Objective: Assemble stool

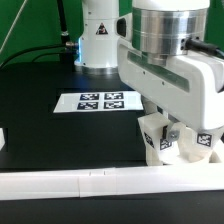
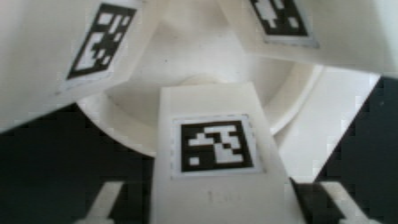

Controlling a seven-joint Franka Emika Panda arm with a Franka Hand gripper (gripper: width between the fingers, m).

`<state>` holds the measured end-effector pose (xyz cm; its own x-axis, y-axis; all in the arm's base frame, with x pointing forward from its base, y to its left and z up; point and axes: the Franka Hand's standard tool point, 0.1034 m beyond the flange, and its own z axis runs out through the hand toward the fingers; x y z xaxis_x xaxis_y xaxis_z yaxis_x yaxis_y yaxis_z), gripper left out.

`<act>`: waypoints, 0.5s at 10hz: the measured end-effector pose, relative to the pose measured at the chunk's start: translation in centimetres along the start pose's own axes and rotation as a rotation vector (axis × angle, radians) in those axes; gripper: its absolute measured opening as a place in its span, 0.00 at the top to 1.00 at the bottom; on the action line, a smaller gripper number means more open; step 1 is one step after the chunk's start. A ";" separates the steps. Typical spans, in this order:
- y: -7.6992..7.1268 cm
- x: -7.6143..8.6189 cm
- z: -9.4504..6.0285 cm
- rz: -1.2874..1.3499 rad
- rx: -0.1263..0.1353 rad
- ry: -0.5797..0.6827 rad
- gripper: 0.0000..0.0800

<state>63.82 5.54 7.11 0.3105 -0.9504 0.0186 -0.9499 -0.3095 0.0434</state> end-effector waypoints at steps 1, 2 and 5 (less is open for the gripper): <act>0.3 0.0 0.0 0.067 0.002 0.007 0.58; 0.6 0.1 0.1 0.148 -0.006 0.017 0.58; 1.2 0.5 0.4 0.287 -0.028 0.033 0.58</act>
Offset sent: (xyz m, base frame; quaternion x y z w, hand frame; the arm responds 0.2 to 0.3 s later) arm 0.0040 -0.0081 -0.0137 0.0098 0.0304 0.1320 0.9907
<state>62.79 4.64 6.80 0.0306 -0.9973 0.0664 -0.9979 -0.0266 0.0595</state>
